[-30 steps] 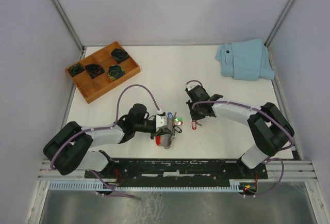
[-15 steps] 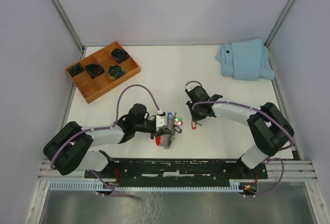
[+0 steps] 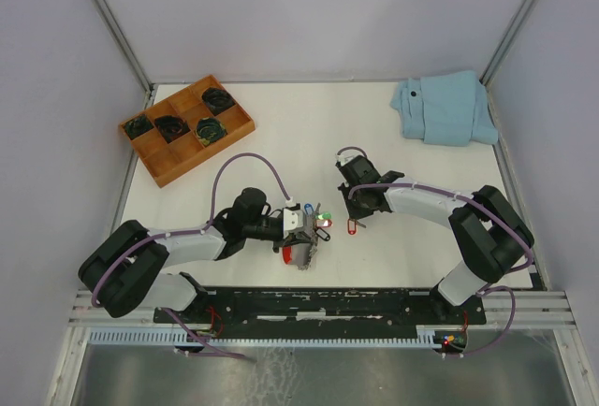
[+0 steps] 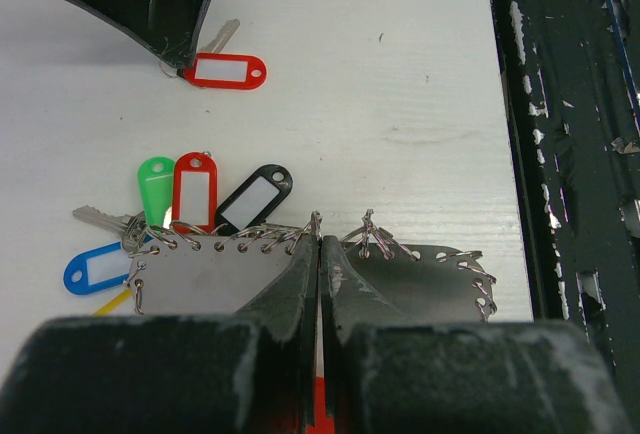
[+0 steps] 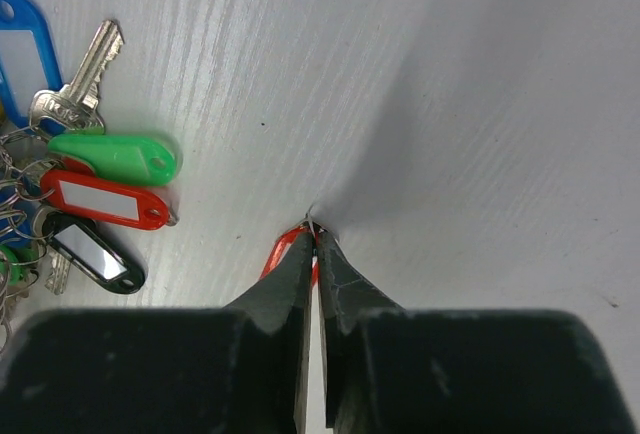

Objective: Put the keys on the keyring

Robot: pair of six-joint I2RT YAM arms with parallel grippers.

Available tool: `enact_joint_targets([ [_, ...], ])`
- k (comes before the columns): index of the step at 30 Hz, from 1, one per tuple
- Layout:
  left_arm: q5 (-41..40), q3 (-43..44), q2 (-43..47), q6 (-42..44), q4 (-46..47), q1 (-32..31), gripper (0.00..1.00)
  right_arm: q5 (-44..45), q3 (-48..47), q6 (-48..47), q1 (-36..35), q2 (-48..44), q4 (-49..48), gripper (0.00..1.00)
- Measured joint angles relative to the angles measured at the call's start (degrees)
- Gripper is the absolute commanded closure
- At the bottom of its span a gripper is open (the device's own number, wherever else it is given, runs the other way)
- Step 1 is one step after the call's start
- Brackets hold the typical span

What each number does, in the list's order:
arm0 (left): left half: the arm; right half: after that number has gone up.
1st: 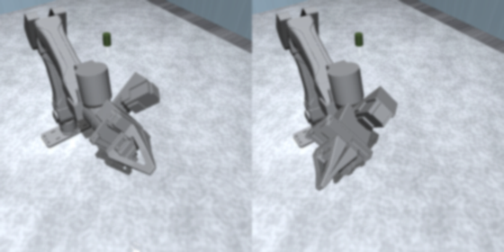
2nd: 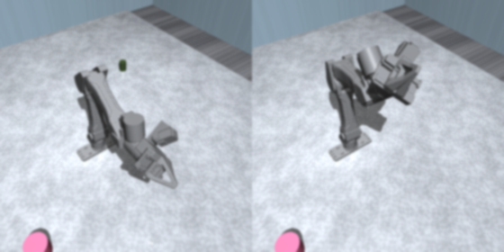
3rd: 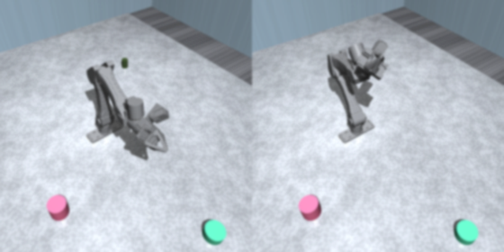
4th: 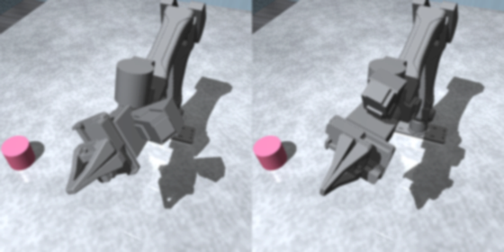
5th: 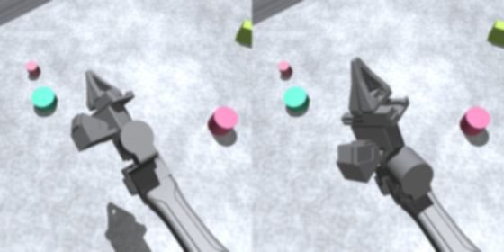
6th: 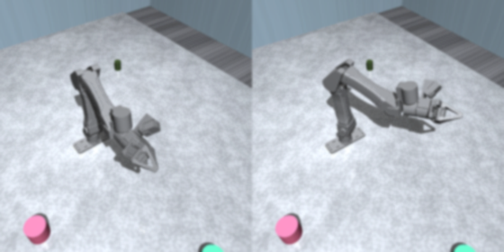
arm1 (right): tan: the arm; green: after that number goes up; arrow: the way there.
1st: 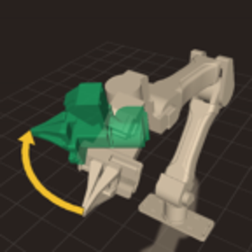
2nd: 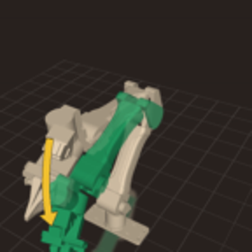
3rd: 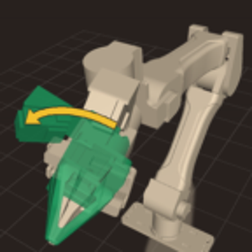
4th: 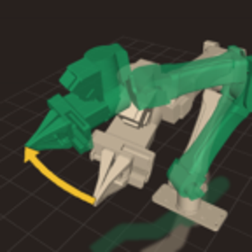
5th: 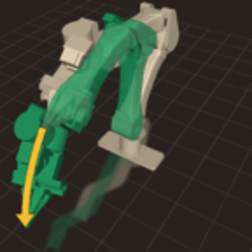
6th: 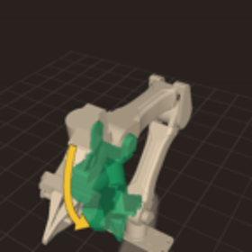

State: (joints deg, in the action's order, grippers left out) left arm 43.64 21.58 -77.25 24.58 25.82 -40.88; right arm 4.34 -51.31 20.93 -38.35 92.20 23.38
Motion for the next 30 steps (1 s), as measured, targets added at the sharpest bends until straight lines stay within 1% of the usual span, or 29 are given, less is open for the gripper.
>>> enact_joint_targets([
  [5,0.0,0.0,0.0,0.0,0.0,0.0,0.97,0.0,0.0,-0.3,0.0,0.0,0.0,0.99],
  [9,0.0,0.0,0.0,0.0,0.0,0.0,0.97,-0.3,0.0,-1.5,0.0,0.0,-0.2,0.99],
  [14,0.0,0.0,0.0,0.0,0.0,0.0,0.97,-2.5,0.6,-5.7,0.0,-1.1,-0.5,0.99],
  [17,0.0,0.0,0.0,0.0,0.0,0.0,0.97,-6.1,2.5,-9.4,0.0,-5.2,-1.6,0.99],
  [23,0.0,0.0,0.0,0.0,0.1,0.0,0.97,-9.8,4.2,-13.9,0.0,-12.4,-3.5,0.99],
  [25,0.0,0.0,0.0,0.0,0.1,0.0,0.97,-10.8,4.5,-15.6,0.1,-14.8,-3.8,0.98],
  [27,0.0,0.0,0.0,0.0,0.2,0.0,0.97,-12.1,5.3,-17.3,0.2,-17.1,-5.0,0.99],
  [30,-0.1,0.0,0.0,0.0,0.5,0.0,0.97,-15.4,9.2,-20.0,0.4,-21.9,-8.2,0.99],
])
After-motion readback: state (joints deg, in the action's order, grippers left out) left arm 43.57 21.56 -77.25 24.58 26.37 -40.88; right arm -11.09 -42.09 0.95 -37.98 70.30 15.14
